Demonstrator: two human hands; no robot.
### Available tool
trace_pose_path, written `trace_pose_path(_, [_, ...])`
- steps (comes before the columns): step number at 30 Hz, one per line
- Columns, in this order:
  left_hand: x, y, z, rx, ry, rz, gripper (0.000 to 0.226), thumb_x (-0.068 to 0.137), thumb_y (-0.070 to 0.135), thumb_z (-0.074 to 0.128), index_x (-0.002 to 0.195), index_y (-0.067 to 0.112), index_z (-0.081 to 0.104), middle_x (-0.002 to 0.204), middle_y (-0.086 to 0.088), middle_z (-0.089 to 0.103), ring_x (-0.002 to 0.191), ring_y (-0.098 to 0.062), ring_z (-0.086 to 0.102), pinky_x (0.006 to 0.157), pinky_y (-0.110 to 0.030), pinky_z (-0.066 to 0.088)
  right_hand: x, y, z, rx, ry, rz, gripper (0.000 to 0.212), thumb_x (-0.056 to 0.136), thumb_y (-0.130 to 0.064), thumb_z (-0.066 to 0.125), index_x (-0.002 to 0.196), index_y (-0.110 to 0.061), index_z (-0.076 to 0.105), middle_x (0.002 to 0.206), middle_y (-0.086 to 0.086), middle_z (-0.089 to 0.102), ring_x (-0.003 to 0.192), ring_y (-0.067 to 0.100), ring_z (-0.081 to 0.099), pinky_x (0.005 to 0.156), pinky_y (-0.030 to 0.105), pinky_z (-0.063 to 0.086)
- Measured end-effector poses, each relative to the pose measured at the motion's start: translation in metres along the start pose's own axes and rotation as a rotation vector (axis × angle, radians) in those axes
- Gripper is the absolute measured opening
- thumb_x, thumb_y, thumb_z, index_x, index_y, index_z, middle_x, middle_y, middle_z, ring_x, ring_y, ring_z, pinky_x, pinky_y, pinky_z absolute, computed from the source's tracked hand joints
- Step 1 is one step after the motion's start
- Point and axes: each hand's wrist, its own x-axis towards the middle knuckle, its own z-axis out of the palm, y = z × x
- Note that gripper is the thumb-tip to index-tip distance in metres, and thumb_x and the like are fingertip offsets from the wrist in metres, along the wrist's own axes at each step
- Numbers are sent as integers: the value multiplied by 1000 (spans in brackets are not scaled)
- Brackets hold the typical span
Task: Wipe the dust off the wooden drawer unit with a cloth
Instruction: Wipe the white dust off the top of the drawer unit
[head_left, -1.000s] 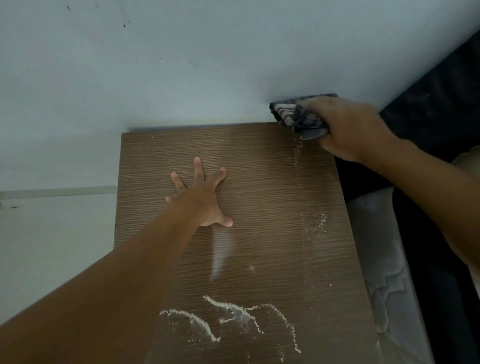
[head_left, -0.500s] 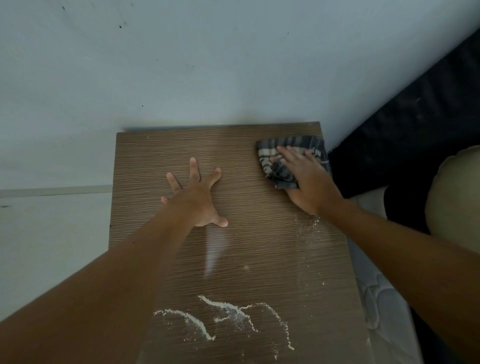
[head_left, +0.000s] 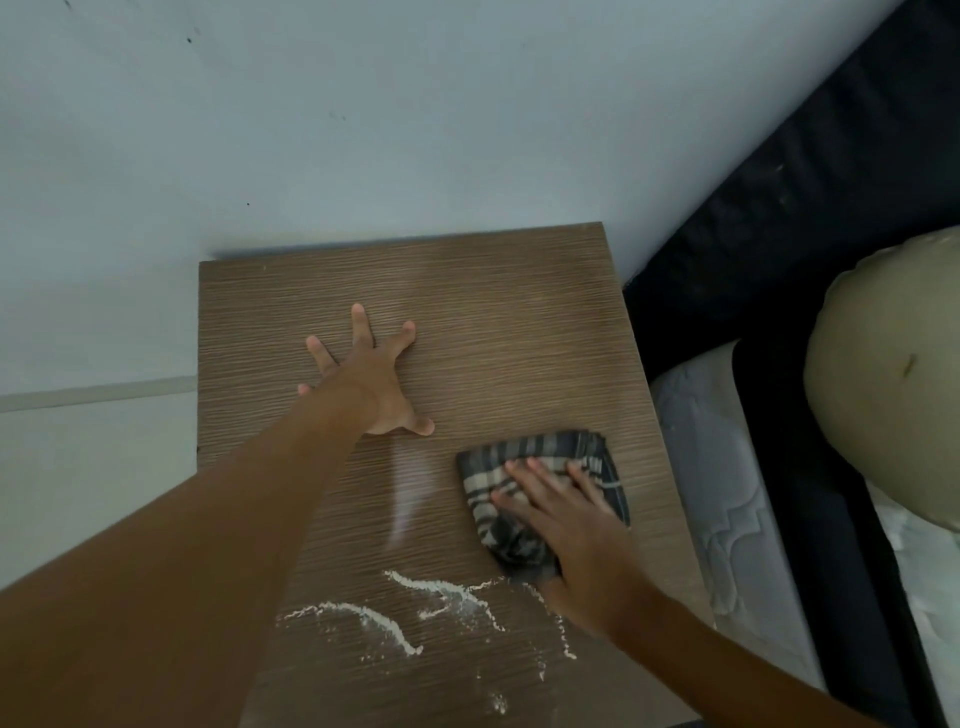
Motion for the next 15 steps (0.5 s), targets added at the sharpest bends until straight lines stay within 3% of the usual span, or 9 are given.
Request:
trace_pose_path(4, [2,-1,-1,-24,-10,10,120,67,39,86,150,51,-1,155,7,-37,139,-47,-30,110,-72,9,-19,-14,-6,149,-53,-39,78,68,-29,42,144,-37,31,156,-13,22,147,4,13,121,35,4])
trace_pose_path(6, [3,-3,-1,-34,-7,17,120,67,39,86,150,50,0,155,7,-37,138,-47,-31,111,-71,8,-19,-16,-25,283,2,4,73,71,-23,54,141,-38,38,148,-15,39,137,-3,30,115,30,28])
trace_pose_path(8, [4,-4,0,-30,-1,20,120,67,39,86,150,49,1,156,6,-36,138,-47,-31,111,-70,8,-11,-16,-52,408,34,60,67,75,-18,64,135,-42,47,133,-14,58,119,-4,50,96,20,48])
trace_pose_path(11, [5,-4,2,-21,9,18,120,66,40,86,150,50,1,156,6,-36,138,-47,-31,111,-71,9,6,-6,-108,448,-30,89,68,81,-6,66,118,-60,49,109,-23,62,104,-4,58,84,21,52])
trace_pose_path(15, [5,-3,1,-16,1,1,121,66,41,86,149,51,-2,155,7,-37,139,-47,-31,111,-71,11,42,14,-177,304,44,94,56,86,-4,63,130,-37,51,112,-18,60,102,3,58,89,28,48])
